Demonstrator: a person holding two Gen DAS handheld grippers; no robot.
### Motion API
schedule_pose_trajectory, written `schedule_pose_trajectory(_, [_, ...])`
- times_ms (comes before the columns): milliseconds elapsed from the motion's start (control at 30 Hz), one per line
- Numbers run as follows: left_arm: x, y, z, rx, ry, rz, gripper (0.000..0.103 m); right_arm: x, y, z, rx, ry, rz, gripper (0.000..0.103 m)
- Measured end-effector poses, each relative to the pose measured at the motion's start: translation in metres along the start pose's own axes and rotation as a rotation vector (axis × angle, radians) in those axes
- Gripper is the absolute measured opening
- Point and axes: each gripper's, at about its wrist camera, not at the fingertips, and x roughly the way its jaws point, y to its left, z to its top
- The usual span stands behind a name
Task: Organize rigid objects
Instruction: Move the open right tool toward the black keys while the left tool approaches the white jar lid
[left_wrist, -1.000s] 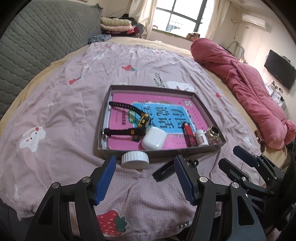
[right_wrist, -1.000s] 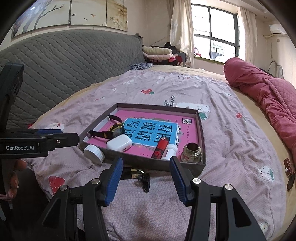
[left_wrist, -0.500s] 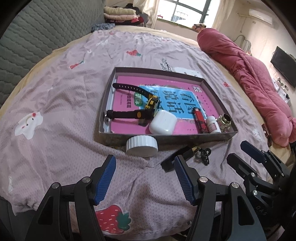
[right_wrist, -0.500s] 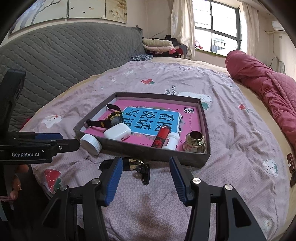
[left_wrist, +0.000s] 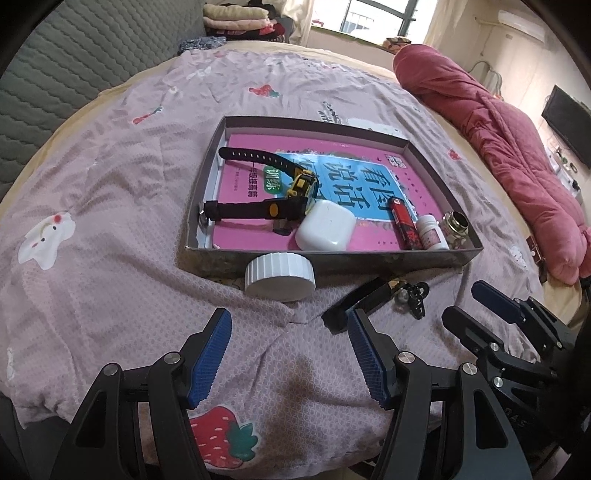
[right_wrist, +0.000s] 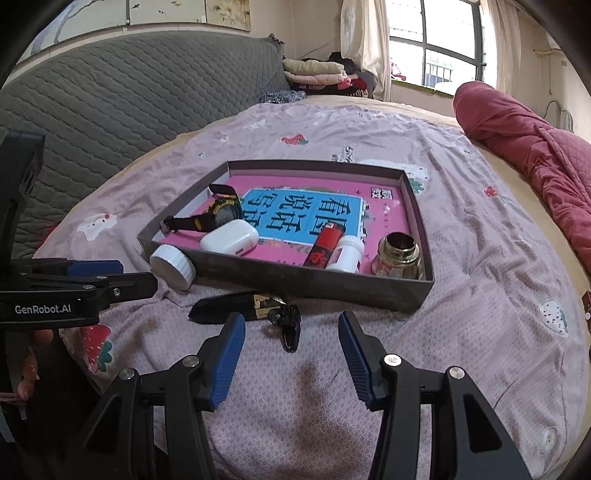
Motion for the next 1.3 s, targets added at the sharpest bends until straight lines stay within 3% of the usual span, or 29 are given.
schedule_pose_trajectory(1300, [0.034,0.007,0.013,-0.065,0.012,0.016,0.067,0.049,0.003,-0.008,-0.028,0.062,-0.021,0.052])
